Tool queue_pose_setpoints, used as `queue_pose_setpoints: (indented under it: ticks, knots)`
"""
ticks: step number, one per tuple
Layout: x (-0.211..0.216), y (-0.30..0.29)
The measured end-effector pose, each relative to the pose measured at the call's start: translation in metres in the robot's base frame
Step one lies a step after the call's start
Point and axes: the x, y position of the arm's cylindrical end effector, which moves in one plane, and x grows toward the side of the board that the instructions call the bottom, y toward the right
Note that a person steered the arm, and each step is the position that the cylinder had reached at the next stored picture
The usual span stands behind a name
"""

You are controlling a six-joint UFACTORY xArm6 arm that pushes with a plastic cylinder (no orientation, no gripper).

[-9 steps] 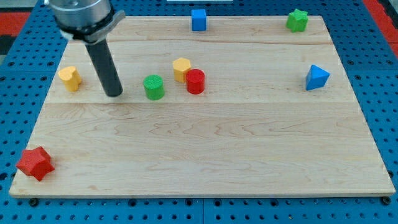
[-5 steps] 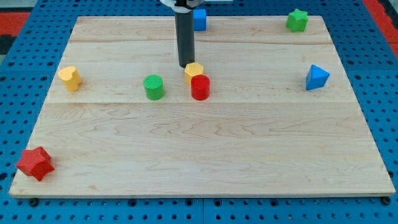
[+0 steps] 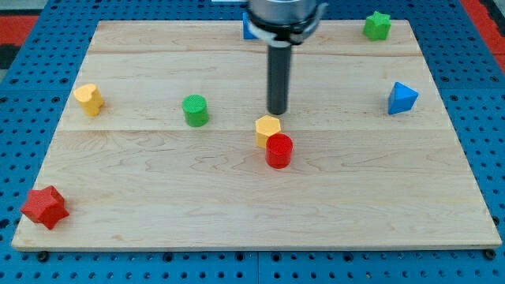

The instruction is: Slide the hexagon to the bottom center

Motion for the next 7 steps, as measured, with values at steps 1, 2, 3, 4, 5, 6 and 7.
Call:
queue_pose_setpoints:
  ticks: [1, 2, 3, 4, 5, 6, 7]
  knots:
    - [0.025, 0.000]
    - [0.040, -0.023]
    - [0.040, -0.045]
    - [0.048, -0.067]
    - [0.077, -0.105]
    - [0.102, -0.139]
    - [0.109, -0.169]
